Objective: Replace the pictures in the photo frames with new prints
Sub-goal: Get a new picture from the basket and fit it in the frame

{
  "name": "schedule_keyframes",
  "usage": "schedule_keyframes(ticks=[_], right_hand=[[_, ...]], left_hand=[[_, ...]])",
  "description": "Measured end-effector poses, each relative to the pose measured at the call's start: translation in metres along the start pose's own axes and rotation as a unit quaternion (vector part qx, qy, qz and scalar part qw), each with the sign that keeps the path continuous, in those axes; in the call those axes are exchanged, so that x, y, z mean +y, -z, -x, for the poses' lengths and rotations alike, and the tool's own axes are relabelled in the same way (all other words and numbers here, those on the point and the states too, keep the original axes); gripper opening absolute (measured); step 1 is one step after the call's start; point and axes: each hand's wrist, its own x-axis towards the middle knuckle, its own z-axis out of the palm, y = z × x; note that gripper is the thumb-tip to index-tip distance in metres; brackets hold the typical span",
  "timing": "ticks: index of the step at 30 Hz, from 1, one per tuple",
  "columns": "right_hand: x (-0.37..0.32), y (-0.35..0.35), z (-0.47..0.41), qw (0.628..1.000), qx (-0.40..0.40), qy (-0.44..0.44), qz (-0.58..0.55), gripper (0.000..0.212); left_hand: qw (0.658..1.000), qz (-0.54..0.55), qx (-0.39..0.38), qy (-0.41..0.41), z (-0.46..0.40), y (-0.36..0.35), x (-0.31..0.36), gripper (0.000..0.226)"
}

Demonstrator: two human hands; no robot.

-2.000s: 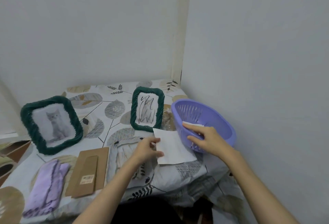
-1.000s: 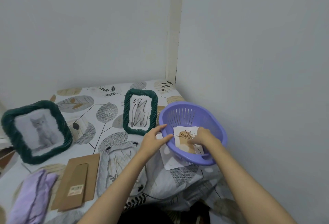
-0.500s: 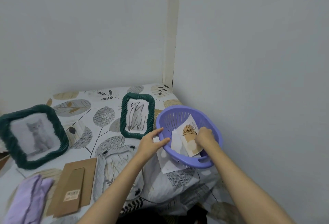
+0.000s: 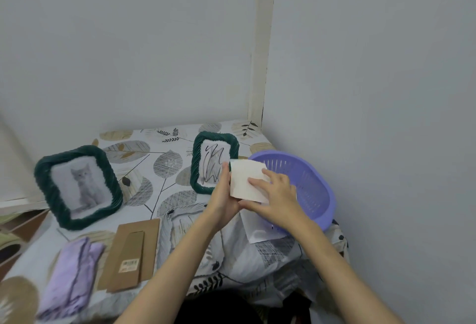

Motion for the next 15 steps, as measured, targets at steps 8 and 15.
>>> schedule_keyframes(ticks=[8, 15], right_hand=[[-0.035, -0.025, 0.001, 0.958, 0.003, -0.022, -0.288, 0.027], [-0.057, -0.065, -0.008, 0.934, -0.059, -0.061, -0.346, 0.027]], left_hand=[[0.99, -0.074, 0.091, -0.078, 0.033, 0.07, 0.012, 0.036], [0.954, -0.233, 0.152, -0.116, 0.067, 0.122, 0.018, 0.067]])
